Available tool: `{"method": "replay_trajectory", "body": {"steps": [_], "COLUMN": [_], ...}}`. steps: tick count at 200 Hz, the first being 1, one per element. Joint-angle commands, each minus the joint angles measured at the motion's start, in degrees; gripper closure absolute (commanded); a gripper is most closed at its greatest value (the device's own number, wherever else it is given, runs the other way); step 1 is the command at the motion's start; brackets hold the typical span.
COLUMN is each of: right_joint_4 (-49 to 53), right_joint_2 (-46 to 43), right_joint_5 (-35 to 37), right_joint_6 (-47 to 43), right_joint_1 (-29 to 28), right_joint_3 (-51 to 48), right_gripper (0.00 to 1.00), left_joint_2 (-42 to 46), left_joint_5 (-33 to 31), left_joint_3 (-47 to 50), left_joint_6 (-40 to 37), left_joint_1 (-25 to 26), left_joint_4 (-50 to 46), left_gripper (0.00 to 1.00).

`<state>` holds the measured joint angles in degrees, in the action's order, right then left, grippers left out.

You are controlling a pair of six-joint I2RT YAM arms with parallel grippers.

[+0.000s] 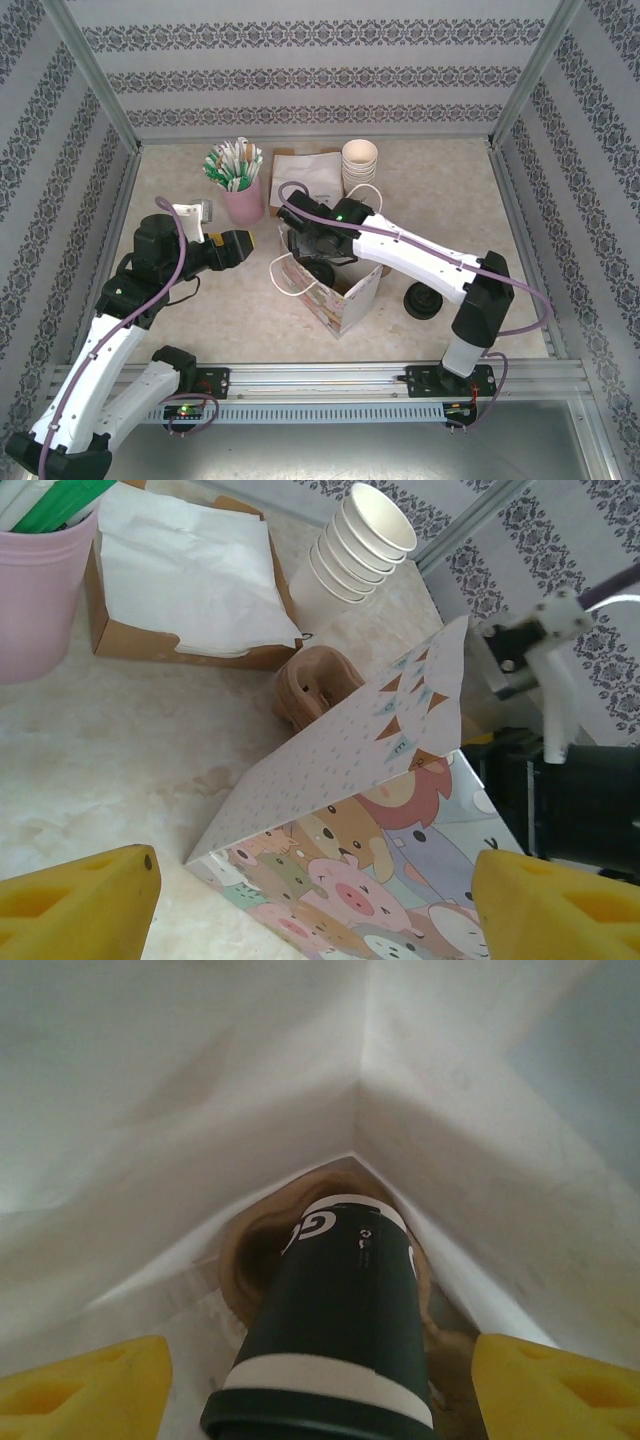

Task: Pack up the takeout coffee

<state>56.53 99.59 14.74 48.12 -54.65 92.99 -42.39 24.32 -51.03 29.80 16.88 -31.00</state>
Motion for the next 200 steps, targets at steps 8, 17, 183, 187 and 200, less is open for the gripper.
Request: {"method": "replay_trajectory", "body": {"steps": [8,17,183,187,200], "right_joint_4": [-1.31,-1.34,-12.87,-13.01,-13.5], "right_joint_2": [2.67,3.75,6.53,6.85,7.88], "right_joint_5": [-1.15,-2.09,-5.92,-6.09,-6.65], "right_joint_6": [2.33,2.47,5.47,5.44,5.56], "right_joint_1": [0.56,0.69,1.57,1.52,1.48], "right_joint_3": [-1.06,-0.97,-13.8,-13.8,-13.8], "right_gripper": [0.19,0.19,0.09,0.09,0.09], "left_joint_2": [0.17,0.32,0.88,0.9,0.85], "left_joint_5": [1.35,1.03,-0.4,-0.41,-0.69], "left_joint_3": [-1.01,-0.81,-0.7,-0.72,-0.65], "left_joint_6": [-1.97,-2.07,0.08,0.08,0.1], "left_joint_1": [0.62,0.62,1.56,1.65,1.7], "left_joint_4": [-1.11,-1.16,-0.07,-0.02,-0.04], "left_gripper": [0.18,0.18,0.18,0.18,0.18]}}
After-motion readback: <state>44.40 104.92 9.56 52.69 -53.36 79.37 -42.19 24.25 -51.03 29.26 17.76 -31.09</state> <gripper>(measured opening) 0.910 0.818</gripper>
